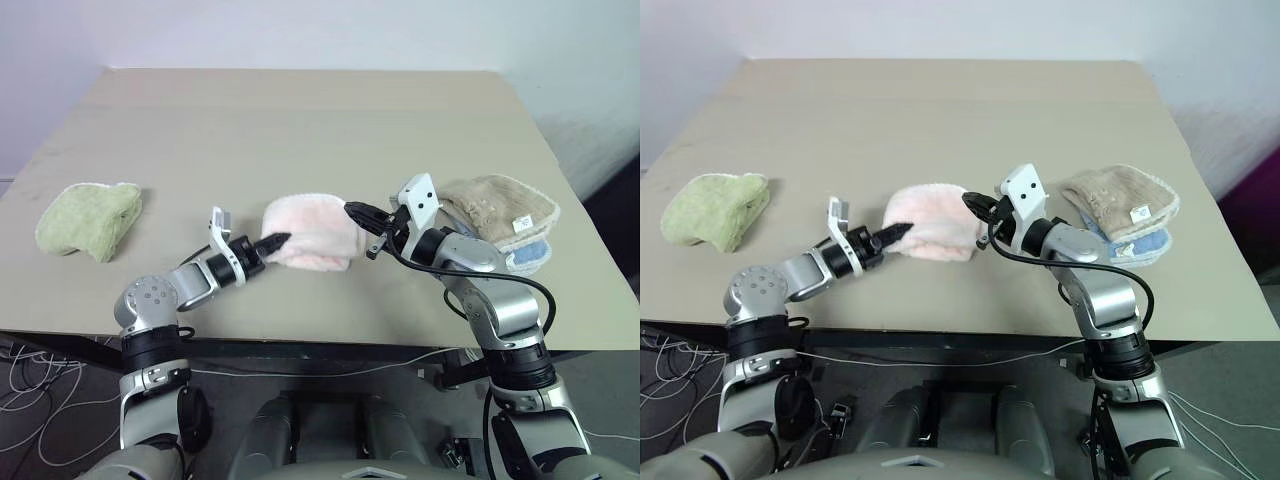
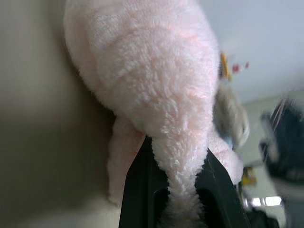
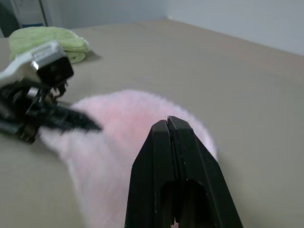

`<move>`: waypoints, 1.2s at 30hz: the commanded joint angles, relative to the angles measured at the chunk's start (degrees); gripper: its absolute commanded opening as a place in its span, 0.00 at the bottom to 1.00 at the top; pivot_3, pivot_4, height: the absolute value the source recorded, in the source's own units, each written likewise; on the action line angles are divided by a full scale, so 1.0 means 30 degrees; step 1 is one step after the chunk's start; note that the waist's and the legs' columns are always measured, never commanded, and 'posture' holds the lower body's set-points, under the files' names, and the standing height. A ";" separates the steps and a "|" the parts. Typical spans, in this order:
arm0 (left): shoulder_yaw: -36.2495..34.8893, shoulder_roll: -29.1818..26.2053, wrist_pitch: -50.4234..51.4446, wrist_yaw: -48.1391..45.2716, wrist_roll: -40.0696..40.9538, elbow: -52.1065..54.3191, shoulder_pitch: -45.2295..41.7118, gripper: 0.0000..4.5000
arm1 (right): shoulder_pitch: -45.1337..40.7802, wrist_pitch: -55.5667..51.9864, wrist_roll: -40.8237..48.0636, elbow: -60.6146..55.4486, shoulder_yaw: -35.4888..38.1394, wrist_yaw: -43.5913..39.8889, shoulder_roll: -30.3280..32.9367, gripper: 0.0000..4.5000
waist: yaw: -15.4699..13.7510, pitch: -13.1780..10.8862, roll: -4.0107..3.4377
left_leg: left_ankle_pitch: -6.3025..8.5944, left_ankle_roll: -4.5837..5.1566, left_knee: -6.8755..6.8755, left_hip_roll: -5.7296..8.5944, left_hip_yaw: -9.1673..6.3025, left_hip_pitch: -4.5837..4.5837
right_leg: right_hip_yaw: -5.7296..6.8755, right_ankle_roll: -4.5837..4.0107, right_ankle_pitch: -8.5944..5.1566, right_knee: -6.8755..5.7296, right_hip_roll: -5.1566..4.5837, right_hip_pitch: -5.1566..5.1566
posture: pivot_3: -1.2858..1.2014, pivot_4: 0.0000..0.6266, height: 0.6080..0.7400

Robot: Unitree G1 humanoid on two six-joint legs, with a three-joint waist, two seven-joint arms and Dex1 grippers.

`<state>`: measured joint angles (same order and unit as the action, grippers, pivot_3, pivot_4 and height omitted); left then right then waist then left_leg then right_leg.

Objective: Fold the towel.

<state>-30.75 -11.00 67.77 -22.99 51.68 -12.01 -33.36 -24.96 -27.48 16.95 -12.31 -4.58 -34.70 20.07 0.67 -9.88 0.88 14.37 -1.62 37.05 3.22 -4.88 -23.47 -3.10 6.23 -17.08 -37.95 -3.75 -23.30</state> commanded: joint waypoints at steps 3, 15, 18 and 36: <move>-0.3386 -0.0722 -0.3558 0.2285 0.1906 0.0069 -0.2746 0.00 | 0.0120 -0.0105 0.0301 -0.1253 0.0307 0.0369 -0.0025 0.00 | 0.0084 -0.0001 0.0001 | -0.0003 -0.0006 -0.0003 -0.0009 0.0005 -0.0001 | -0.0006 0.0000 0.0000 -0.0004 0.0001 -0.0009 | 0.52 0.24 1.00; -0.6720 -0.8018 -1.3273 0.2653 -0.0505 -0.7071 -0.3771 0.00 | -0.0216 0.0136 0.0260 -0.0714 0.0275 0.0235 -0.0048 0.00 | 0.0018 -0.0002 0.0003 | -0.0007 -0.0013 -0.0019 -0.0006 0.0017 -0.0001 | -0.0014 0.0000 0.0000 -0.0003 0.0018 -0.0026 | 0.52 0.24 1.00; -0.6639 -0.8371 -1.3526 0.2581 -0.0736 -0.8275 -0.2865 0.00 | -0.0243 0.0202 0.0268 -0.0647 0.0267 0.0115 -0.0018 0.00 | -0.0073 -0.0002 0.0011 | -0.0005 -0.0009 -0.0015 0.0008 0.0007 -0.0001 | 0.0001 0.0000 0.0000 0.0006 -0.0002 -0.0012 | 0.52 0.24 1.00; -0.8029 -0.5492 -1.2448 0.4534 0.1982 -0.4253 0.1717 0.48 | -0.0298 0.0329 0.0150 0.0106 -0.0007 -0.0560 0.0044 0.00 | 0.0087 0.0011 0.0045 | -0.0005 -0.0010 -0.0023 -0.0016 -0.0004 -0.0006 | -0.0003 -0.0002 0.0000 -0.0007 -0.0016 -0.0025 | 0.52 0.24 1.00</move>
<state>-53.09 -26.97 30.93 -9.88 55.79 -28.10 -28.58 -24.93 -27.70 17.09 -11.64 -4.56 -35.93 20.27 0.93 -9.85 1.01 14.36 -1.65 36.98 3.17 -4.89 -23.49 -3.11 6.22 -17.08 -37.97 -3.80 -23.38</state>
